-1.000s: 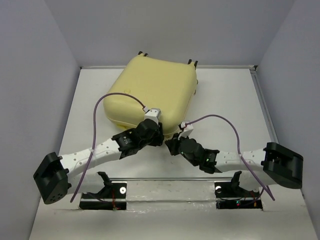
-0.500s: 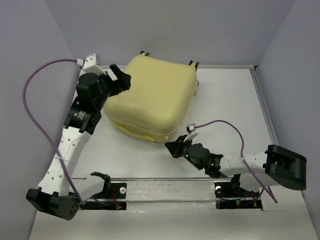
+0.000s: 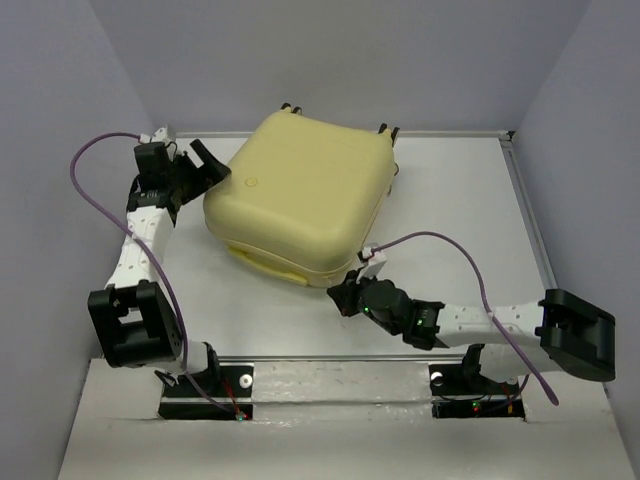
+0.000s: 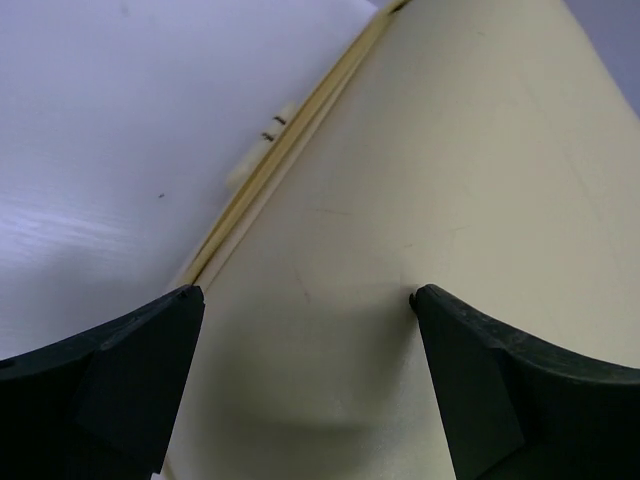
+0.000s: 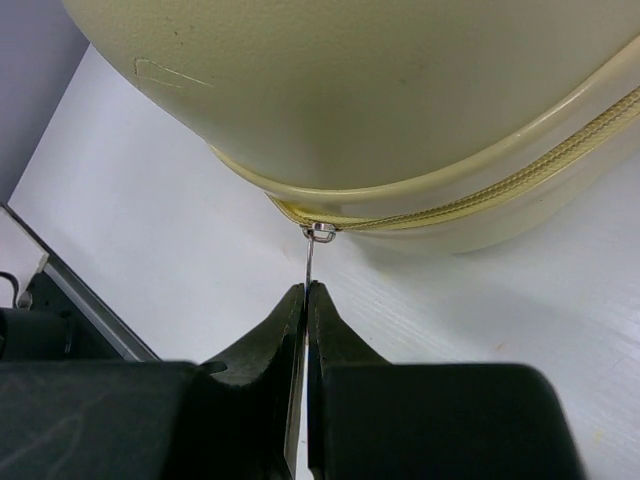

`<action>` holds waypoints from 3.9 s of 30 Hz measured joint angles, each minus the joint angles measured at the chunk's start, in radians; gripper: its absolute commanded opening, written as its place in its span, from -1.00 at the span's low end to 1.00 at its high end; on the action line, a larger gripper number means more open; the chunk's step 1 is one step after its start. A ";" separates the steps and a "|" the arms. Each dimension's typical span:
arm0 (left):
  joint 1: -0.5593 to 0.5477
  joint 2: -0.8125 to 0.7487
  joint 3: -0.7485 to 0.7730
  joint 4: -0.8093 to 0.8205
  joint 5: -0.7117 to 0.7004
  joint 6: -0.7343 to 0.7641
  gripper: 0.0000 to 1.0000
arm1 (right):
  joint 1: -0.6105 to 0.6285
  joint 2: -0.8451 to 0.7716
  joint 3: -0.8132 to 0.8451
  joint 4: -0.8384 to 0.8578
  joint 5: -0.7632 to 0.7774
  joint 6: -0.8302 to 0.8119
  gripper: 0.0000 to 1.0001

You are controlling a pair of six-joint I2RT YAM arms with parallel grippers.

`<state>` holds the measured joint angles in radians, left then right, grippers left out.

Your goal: Pack the luggage

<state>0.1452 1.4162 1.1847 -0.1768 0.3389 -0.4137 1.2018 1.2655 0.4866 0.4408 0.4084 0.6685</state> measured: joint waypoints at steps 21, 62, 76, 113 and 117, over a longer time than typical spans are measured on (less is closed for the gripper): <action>-0.037 0.013 -0.397 0.841 0.141 -0.190 0.80 | 0.083 0.412 0.521 -0.336 0.128 -0.201 -0.86; -0.388 -0.349 -0.520 0.443 -0.003 -0.179 0.89 | -1.064 0.202 0.634 -0.433 -0.699 -0.215 0.93; -0.731 -0.505 -0.547 0.293 -0.208 -0.240 0.98 | -1.102 0.512 0.903 -0.317 -0.966 -0.317 1.00; -0.121 0.548 0.257 0.443 0.248 -0.384 0.98 | -1.011 -0.150 0.390 -0.351 -1.016 -0.290 1.00; -0.133 0.651 0.291 0.465 0.261 -0.429 0.98 | -1.010 -0.172 0.369 -0.344 -1.023 -0.285 1.00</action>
<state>0.0124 2.0674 1.4754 0.2882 0.5995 -0.8425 0.1917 1.0931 0.8555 0.0971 -0.6151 0.3832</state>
